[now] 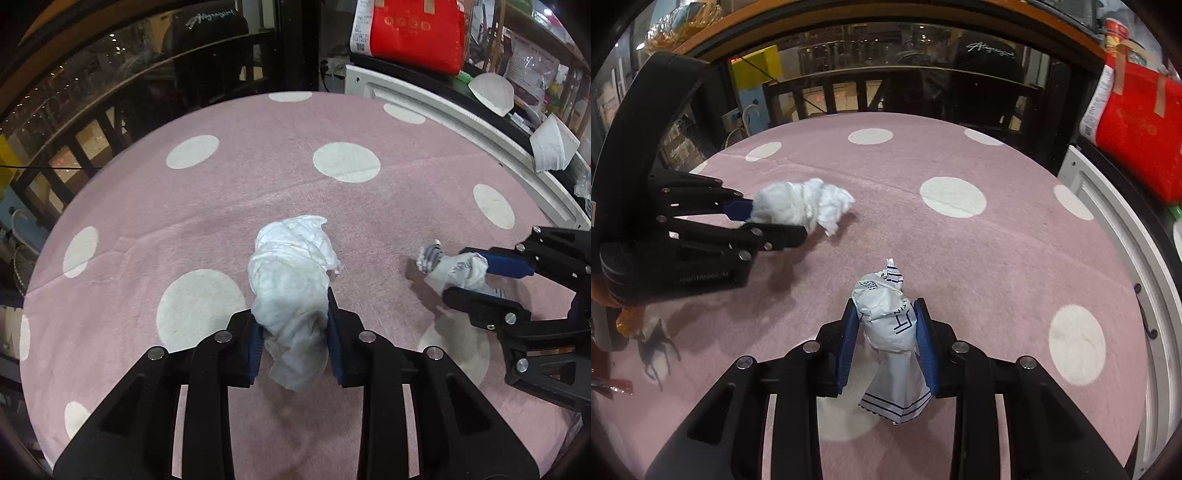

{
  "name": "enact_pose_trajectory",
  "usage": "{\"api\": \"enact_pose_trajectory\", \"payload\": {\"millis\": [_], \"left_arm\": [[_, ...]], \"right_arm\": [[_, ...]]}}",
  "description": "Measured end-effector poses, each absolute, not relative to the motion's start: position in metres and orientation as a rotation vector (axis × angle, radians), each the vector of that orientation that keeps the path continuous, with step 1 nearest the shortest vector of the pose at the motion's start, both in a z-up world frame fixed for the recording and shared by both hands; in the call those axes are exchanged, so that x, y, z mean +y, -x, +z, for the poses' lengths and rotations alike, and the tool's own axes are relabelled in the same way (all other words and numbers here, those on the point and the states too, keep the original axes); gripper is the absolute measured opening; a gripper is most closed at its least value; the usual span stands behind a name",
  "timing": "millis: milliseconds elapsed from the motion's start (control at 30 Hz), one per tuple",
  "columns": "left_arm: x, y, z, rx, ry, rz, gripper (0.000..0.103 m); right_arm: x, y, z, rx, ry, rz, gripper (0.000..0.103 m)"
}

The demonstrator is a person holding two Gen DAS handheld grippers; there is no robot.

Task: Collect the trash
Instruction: 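Carry the tissue and paper wrapper over the black bin with both tools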

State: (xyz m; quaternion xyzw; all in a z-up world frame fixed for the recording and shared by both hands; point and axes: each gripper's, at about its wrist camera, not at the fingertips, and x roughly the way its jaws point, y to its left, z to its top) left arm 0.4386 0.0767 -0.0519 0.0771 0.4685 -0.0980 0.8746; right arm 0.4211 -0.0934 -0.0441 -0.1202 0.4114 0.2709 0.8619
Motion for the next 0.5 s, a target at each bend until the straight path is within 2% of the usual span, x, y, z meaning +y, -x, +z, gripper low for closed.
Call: {"api": "enact_pose_trajectory", "payload": {"millis": [267, 500], "left_arm": [[0.065, -0.379, -0.008, 0.918, -0.160, -0.209, 0.029], [0.038, -0.319, 0.002, 0.902, -0.189, -0.265, 0.029]], "right_arm": [[-0.118, -0.374, -0.020, 0.825, 0.182, 0.563, 0.030], [-0.139, -0.332, -0.011, 0.806, 0.158, 0.534, 0.030]]}}
